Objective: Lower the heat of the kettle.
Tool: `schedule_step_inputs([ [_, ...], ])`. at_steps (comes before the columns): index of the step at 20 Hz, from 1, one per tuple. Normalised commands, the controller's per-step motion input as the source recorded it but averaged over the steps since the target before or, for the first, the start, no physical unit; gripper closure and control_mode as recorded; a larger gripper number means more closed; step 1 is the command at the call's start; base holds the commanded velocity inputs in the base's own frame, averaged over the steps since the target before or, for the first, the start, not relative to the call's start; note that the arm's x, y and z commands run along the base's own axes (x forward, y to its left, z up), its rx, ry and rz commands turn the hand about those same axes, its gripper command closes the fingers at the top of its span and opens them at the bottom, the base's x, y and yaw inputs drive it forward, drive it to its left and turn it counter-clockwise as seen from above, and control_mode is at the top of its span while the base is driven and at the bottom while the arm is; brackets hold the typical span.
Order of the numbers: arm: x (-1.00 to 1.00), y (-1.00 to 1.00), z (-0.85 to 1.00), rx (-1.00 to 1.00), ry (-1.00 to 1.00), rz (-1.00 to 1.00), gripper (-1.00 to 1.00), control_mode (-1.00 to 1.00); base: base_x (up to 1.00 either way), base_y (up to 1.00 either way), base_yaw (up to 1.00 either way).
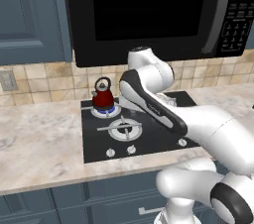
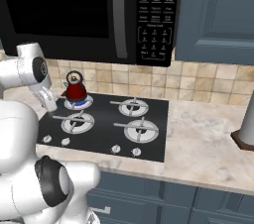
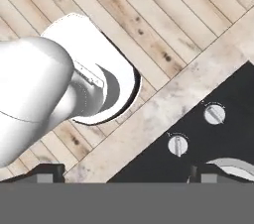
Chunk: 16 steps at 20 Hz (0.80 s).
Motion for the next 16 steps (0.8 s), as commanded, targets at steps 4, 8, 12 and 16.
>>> schedule_step_inputs([
  [4,-0.47,0.17,-0.55,-0.05,0.00,0.65,-1.00,-1.00,0.00,0.00,0.00],
  [8,-0.16,0.00,-0.55,0.01,-0.02,0.36,-1.00,-1.00,0.00,0.00,0.00],
  [12,0.09,0.00,-0.53,0.11,-0.09,0.12,-1.00,-1.00,0.00,0.00,0.00],
  [16,0.33,0.00,-0.54,0.15,-0.02,0.00,-1.00,-1.00,0.00,0.00,0.00],
])
